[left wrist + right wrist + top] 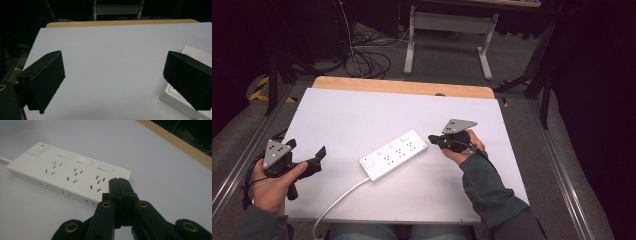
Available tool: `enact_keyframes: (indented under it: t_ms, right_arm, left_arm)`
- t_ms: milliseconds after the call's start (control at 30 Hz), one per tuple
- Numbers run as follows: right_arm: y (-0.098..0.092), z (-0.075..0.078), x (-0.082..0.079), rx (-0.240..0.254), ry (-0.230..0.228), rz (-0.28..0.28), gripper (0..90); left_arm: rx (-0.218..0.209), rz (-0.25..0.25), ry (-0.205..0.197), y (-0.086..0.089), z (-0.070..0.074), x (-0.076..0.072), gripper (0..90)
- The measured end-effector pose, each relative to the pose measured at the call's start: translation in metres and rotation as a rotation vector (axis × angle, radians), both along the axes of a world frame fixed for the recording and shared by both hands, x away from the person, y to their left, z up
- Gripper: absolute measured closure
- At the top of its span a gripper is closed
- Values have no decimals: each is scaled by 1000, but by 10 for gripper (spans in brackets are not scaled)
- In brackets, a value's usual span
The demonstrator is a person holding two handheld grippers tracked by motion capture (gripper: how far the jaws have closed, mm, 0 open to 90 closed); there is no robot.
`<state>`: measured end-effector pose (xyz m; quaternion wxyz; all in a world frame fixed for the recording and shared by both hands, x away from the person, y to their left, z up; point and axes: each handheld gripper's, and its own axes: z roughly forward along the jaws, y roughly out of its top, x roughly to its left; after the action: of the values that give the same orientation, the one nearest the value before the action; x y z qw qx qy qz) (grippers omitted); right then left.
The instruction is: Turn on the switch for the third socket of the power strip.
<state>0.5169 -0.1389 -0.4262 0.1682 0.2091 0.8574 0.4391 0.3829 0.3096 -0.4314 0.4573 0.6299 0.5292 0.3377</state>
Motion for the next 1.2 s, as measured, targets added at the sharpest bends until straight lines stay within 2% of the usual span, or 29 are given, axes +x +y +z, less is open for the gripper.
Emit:
enact_keyframes:
  t_ms: [633, 1200]
  right_arm:
    - [19, 0, 10, -1, 1, 30, 900]
    - [43, -8, 23, -14, 16, 68, 900]
  left_arm:
    - [-3, 6, 3, 1, -1, -3, 44]
    - [-5, 9, 4, 3, -1, -4, 44]
